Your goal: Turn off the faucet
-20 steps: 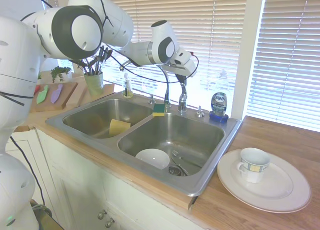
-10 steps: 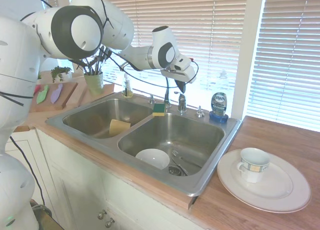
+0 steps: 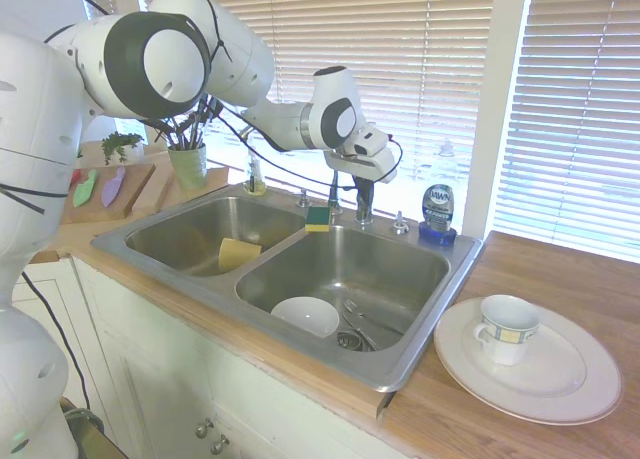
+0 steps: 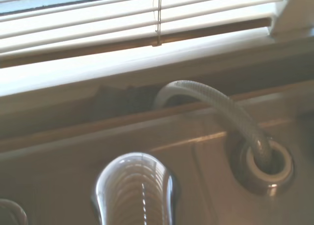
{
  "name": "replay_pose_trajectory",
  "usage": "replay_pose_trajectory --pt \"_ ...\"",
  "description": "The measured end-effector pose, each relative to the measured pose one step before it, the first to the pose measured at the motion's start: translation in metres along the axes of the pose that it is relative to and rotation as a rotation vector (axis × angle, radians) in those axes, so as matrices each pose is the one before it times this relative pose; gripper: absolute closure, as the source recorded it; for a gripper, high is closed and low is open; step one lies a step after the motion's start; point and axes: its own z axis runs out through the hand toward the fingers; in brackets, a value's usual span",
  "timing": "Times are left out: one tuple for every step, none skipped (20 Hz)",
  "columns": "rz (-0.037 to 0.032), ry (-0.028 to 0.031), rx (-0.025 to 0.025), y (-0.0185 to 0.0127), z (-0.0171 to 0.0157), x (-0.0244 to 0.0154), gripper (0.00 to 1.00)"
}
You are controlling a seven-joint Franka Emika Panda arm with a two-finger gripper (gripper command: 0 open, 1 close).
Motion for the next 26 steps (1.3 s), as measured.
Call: replay_pose_trajectory --pt "0.00015 -0.02299 -0.02351 0.00276 0.00185 -0.00194 1.00" --pt "0.00051 -0.02751 -0.02214 0.00253 0.00160 -0.00279 1.00" --pt "-0.00267 -0.03759 -0.02383 0.00279 0.00144 -0.00346 1.00" --pt "-0.00567 -0.04344 -0.03332 0.00413 0.00158 -0.00392 1.00" --pt "-0.00640 -0.03504 -0.03319 0.00417 0.00148 -0.00426 1.00" --pt "-0.00231 -0.02332 -0.02791 0.00380 0.00077 -0.00345 1.00" --pt "-0.00369 -0.01609 -0.02106 0.00398 0.00062 -0.00310 1.00" --pt "-0.00416 -0.01386 -0.01821 0.00507 0.00074 -0.00407 1.00" --pt "-0.00150 -0.01273 -0.01660 0.00611 0.00124 -0.00431 1.00" --pt "-0.00143 -0.01152 -0.01476 0.00743 0.00184 -0.00473 1.00" --pt "-0.00374 -0.01219 -0.01549 0.00856 0.00173 -0.00570 1.00" --pt "-0.00407 -0.01098 -0.01583 0.00879 0.00235 -0.00622 1.00" --pt "-0.00300 -0.00884 -0.01330 0.00891 0.00179 -0.00660 1.00" --pt "-0.00506 -0.01100 -0.01284 0.00955 0.00245 -0.00768 1.00" --pt "-0.00909 -0.01031 -0.00993 0.00919 0.00165 -0.00785 1.00" --pt "-0.00987 -0.00709 -0.00500 0.00897 -0.00060 -0.00796 1.00" --pt "-0.01041 -0.00568 -0.00226 0.00870 -0.00211 -0.00824 1.00" --pt "-0.01141 -0.00326 0.00094 0.00836 -0.00411 -0.00847 1.00" --pt "-0.00951 -0.00187 0.00191 0.00815 -0.00439 -0.00853 1.00" --pt "-0.00716 0.00025 0.00260 0.00730 -0.00450 -0.00838 1.00" --pt "-0.00827 0.00250 -0.00041 0.00653 -0.00304 -0.00802 1.00" --pt "-0.00884 0.00366 -0.00257 0.00566 -0.00147 -0.00712 0.00" --pt "-0.00566 0.00231 -0.00195 0.00485 0.00025 -0.00587 0.00" --pt "-0.00275 0.00324 0.00170 0.00432 0.00208 -0.00459 0.00" --pt "-0.00197 0.00032 0.00068 0.00368 0.00284 -0.00396 0.00" --pt "-0.00137 0.00032 0.00115 0.00313 0.00216 -0.00312 0.00"
